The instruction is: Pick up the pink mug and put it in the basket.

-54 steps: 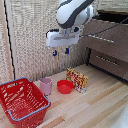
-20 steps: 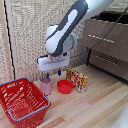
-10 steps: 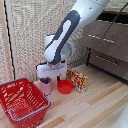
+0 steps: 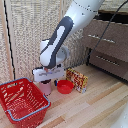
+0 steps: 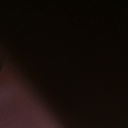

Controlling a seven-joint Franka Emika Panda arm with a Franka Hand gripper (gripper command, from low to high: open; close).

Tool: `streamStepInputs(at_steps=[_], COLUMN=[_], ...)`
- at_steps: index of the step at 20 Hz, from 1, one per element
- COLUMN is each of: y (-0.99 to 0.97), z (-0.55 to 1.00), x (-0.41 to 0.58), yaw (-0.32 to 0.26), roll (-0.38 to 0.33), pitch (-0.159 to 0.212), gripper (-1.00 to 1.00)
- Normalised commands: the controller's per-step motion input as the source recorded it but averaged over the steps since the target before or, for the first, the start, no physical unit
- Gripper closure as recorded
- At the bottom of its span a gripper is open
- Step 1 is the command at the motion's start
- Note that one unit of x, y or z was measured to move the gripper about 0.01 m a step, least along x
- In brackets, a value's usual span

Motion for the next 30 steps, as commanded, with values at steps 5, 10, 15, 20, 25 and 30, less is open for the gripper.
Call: streamStepInputs(at_steps=[5,10,15,20,25,30], y=[0.25,0.18,0.03,-0.04,-0.03,0.00], z=[-0.01,0.00,0.18,0.50,0.71,0.68], x=[0.049,0.065,0.179,0.285,0.321,0.392], yaw=[0.027,0.000,-0.027,-0.007,0.000,0.000], roll=[-0.093,-0.078,-0.070,-0.030,-0.001,0.000], pitch=[0.047,0.003,0.000,0.015,0.052,0.093], gripper=[1.00,1.00,1.00,1.00,1.00,1.00])
